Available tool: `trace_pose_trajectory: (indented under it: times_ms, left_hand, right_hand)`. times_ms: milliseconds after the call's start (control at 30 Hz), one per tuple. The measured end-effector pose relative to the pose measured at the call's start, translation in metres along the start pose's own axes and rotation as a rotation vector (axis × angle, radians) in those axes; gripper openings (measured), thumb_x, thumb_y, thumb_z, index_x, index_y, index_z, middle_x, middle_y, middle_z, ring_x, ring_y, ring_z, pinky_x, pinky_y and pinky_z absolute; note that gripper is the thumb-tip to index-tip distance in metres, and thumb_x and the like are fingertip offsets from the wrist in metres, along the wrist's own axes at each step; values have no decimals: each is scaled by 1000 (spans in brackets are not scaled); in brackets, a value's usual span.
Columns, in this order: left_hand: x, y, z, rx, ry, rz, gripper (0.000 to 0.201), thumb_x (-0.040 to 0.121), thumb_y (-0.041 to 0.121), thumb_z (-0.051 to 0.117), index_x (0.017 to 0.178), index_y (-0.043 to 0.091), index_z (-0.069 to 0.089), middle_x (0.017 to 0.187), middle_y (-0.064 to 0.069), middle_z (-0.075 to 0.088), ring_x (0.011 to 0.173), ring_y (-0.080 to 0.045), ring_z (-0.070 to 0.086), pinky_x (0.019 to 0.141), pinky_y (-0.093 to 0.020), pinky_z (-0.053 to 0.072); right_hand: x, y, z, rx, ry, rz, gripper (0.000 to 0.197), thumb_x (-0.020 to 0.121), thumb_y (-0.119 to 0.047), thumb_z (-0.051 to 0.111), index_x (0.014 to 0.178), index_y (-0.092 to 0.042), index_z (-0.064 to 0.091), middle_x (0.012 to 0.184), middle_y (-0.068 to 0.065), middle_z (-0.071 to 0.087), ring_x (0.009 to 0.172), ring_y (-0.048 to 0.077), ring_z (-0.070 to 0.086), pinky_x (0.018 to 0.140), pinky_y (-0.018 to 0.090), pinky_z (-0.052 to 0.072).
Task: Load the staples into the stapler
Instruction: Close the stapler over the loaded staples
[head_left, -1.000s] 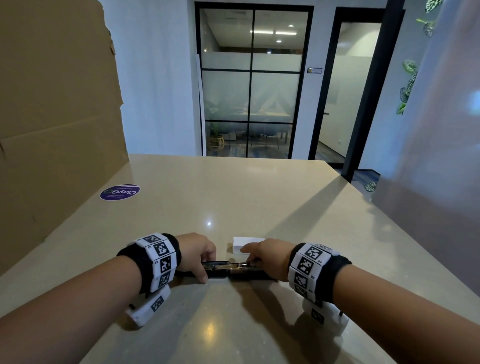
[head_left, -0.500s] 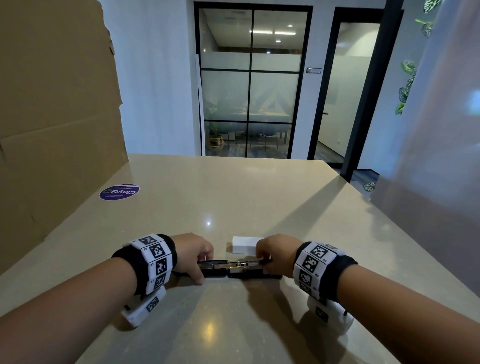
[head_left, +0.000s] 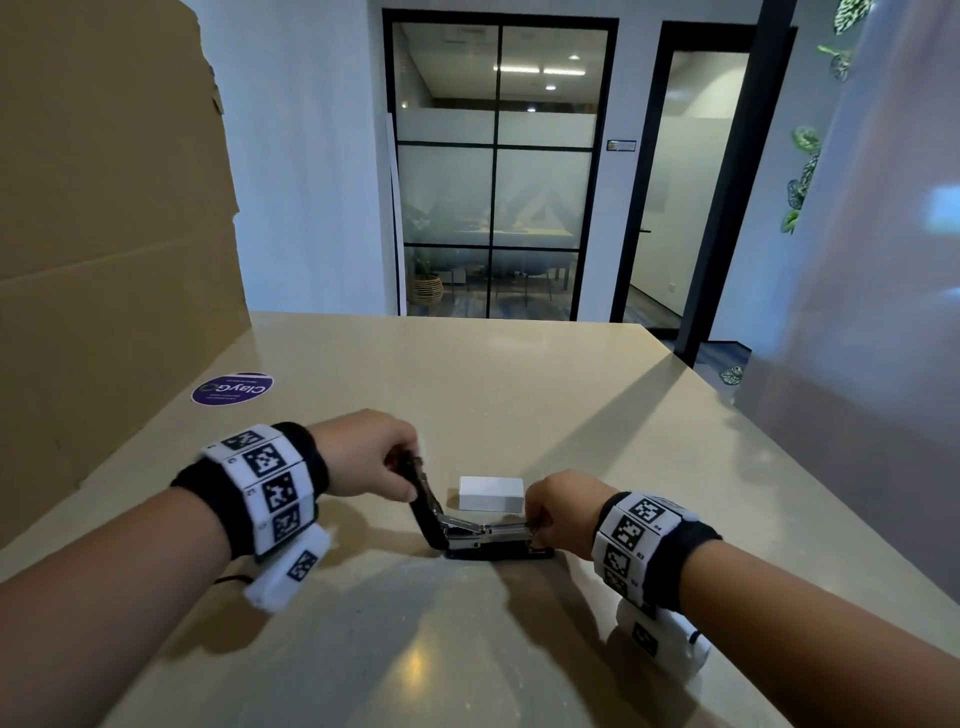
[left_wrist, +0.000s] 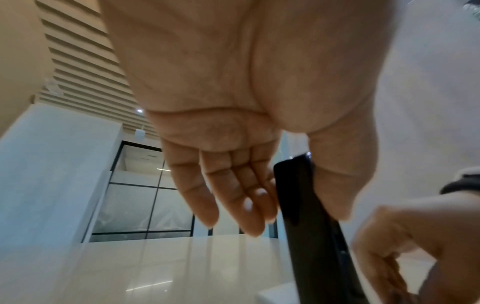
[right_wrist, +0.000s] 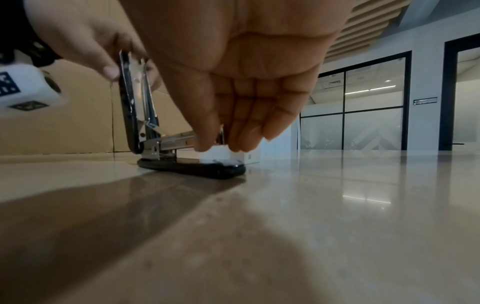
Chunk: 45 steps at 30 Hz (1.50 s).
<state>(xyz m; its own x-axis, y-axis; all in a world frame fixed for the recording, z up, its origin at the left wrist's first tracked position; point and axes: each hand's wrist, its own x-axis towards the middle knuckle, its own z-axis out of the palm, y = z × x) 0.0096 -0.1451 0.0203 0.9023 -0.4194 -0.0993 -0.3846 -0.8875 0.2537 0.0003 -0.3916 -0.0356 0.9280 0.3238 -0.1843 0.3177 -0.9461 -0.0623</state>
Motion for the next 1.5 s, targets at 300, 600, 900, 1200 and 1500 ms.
trace_pose_trajectory:
  times_ms: [300, 600, 900, 1200, 1500]
  left_hand:
    - [31, 64, 46, -38, 28, 165, 30, 83, 40, 66, 107, 22, 62, 96, 9, 56, 92, -15, 59, 85, -34, 51]
    - [38, 76, 60, 81, -103, 160, 34, 84, 37, 64, 116, 25, 61, 108, 4, 64, 94, -20, 62, 85, -40, 53]
    - [42, 81, 60, 228, -175, 170, 38, 85, 32, 63, 123, 33, 59, 111, 6, 69, 98, -20, 63, 83, -37, 51]
    - [36, 74, 55, 142, -164, 156, 38, 86, 32, 62, 124, 31, 57, 112, 6, 68, 97, -18, 63, 79, -31, 48]
    - [20, 58, 46, 46, -200, 140, 64, 82, 10, 59, 131, 41, 34, 121, 2, 59, 101, -20, 61, 86, -36, 52]
  right_hand:
    - [-1, -1, 2, -4, -8, 23, 31, 86, -26, 64, 112, -11, 63, 112, 12, 69, 104, 31, 64, 84, 32, 50]
    - [-13, 15, 4, 4, -112, 99, 36, 81, -23, 66, 116, -15, 63, 117, 8, 69, 104, 28, 66, 86, 32, 52]
    - [-14, 14, 2, -76, -181, 95, 31, 78, -23, 69, 108, -15, 70, 110, 10, 70, 100, 30, 67, 82, 33, 54]
    - [-13, 16, 4, -89, -174, 79, 32, 78, -28, 67, 109, -19, 69, 114, 8, 67, 100, 29, 67, 78, 32, 54]
    - [-2, 11, -9, 47, 7, 64, 42, 85, -35, 62, 122, -22, 49, 125, 5, 58, 106, 29, 62, 91, 39, 52]
